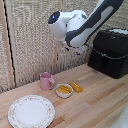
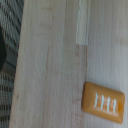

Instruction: Carefully navigate your gripper to the air fryer's handle. Confidently seize the handle using your gripper. Gradually bring the handle toward yourself to access the air fryer.

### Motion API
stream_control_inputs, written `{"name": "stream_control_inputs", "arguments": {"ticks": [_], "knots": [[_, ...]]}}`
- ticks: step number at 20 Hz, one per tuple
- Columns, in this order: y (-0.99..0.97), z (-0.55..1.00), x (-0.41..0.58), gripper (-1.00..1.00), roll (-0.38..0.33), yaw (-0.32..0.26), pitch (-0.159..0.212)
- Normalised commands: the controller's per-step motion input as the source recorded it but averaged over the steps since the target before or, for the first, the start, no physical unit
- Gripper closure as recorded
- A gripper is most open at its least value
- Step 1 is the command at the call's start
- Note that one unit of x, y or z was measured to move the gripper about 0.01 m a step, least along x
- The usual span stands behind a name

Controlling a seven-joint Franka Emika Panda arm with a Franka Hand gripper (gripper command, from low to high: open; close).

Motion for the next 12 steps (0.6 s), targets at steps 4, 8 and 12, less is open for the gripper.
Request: {"name": "stream_control_inputs", "arguments": {"ticks": [4, 8, 12], "knots": [[-0.35, -0.29, -0.279, -1.00, -0.228, 0.108, -0.081], [-0.42, -0.31, -0.344, -1.00, -0.208, 0.075, -0.060], [-0.47, -0.39, -0.249, -1.00, -0.196, 0.071, -0.048]]}}
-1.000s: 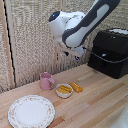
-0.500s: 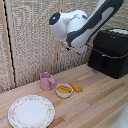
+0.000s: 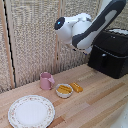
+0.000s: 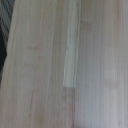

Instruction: Carefully navigate your gripper to the air fryer's handle. Confidently seize the handle using your gripper. Gradually bring the handle toward yourself to access the air fryer.

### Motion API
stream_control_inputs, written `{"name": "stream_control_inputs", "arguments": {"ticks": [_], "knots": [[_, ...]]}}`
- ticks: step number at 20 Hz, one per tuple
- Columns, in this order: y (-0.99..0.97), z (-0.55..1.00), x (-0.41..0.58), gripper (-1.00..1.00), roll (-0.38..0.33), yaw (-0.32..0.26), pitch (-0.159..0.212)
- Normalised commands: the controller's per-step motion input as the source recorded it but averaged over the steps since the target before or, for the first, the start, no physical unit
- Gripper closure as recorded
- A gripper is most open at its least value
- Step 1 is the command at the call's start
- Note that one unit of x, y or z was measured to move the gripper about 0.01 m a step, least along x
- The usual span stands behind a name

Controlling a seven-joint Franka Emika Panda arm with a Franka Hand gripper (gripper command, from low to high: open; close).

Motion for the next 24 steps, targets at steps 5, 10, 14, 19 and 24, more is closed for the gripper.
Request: {"name": "stream_control_inputs", "arguments": {"ticks": [5, 10, 14, 19, 24], "knots": [[-0.57, -0.48, -0.107, -1.00, -0.100, 0.099, -0.015], [-0.63, -0.37, -0.110, -1.00, -0.042, 0.110, -0.019], [-0.74, -0.21, -0.195, -1.00, -0.028, 0.096, -0.066], [-0.77, -0.17, -0.185, -1.00, -0.033, 0.068, -0.075], [-0.74, -0.23, -0.139, -1.00, -0.016, 0.051, -0.076]]}}
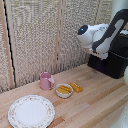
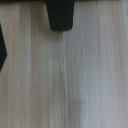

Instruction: Carefully navigate your gripper to the air fryer's handle. Confidently seize the handle using your gripper. Gradually bring the handle toward yourself to access the air fryer.

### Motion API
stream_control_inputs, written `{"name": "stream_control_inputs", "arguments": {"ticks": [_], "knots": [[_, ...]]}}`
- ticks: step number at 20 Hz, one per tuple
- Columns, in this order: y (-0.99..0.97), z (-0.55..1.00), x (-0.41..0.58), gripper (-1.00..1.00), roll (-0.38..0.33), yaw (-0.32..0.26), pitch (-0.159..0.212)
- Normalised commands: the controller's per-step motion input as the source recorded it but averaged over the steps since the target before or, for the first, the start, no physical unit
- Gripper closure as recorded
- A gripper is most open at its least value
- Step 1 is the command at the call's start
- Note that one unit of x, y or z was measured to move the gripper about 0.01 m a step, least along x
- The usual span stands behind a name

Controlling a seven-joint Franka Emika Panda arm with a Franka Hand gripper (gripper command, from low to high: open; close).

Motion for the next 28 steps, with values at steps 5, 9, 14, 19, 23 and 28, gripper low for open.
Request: {"name": "stream_control_inputs", "arguments": {"ticks": [5, 9, 14, 19, 23, 28], "knots": [[-0.62, -0.21, -0.027, -1.00, -0.012, 0.070, -0.075], [-0.48, -0.03, -0.016, -1.00, -0.023, 0.092, -0.018], [-0.36, -0.01, 0.001, 1.00, -0.008, 0.111, 0.029], [-0.02, 0.00, 0.029, 1.00, 0.000, -0.011, 0.008], [-0.02, 0.00, 0.001, 1.00, 0.005, -0.021, 0.000], [0.03, 0.08, 0.006, 1.00, 0.115, -0.101, 0.182]]}}
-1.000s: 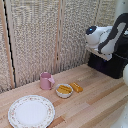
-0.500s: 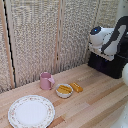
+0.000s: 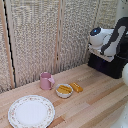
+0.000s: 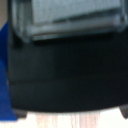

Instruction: Carefully navigate your gripper to the air fryer's handle. Confidently seize the handle using your gripper. Gradually bring the handle toward yourself to access the air fryer.

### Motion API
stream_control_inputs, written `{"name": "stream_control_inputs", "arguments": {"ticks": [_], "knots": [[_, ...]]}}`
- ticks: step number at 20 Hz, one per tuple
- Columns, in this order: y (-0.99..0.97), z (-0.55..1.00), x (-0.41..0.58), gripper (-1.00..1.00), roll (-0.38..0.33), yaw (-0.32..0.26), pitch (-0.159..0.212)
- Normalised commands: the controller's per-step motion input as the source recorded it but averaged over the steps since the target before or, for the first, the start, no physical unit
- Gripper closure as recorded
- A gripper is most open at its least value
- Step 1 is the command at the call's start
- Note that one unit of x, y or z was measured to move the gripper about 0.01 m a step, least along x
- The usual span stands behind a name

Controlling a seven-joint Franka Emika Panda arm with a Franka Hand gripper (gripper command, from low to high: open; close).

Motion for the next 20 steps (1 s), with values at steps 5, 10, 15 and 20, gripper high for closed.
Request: {"name": "stream_control_inputs", "arguments": {"ticks": [5, 10, 15, 20], "knots": [[0.27, 0.04, 0.000, 1.00, 0.277, -0.102, 0.194], [0.59, -0.01, -0.083, 1.00, 0.166, -0.073, 0.129], [0.77, 0.00, -0.170, 1.00, 0.074, -0.080, 0.006], [0.79, -0.01, -0.005, 1.00, 0.012, -0.145, -0.044]]}}
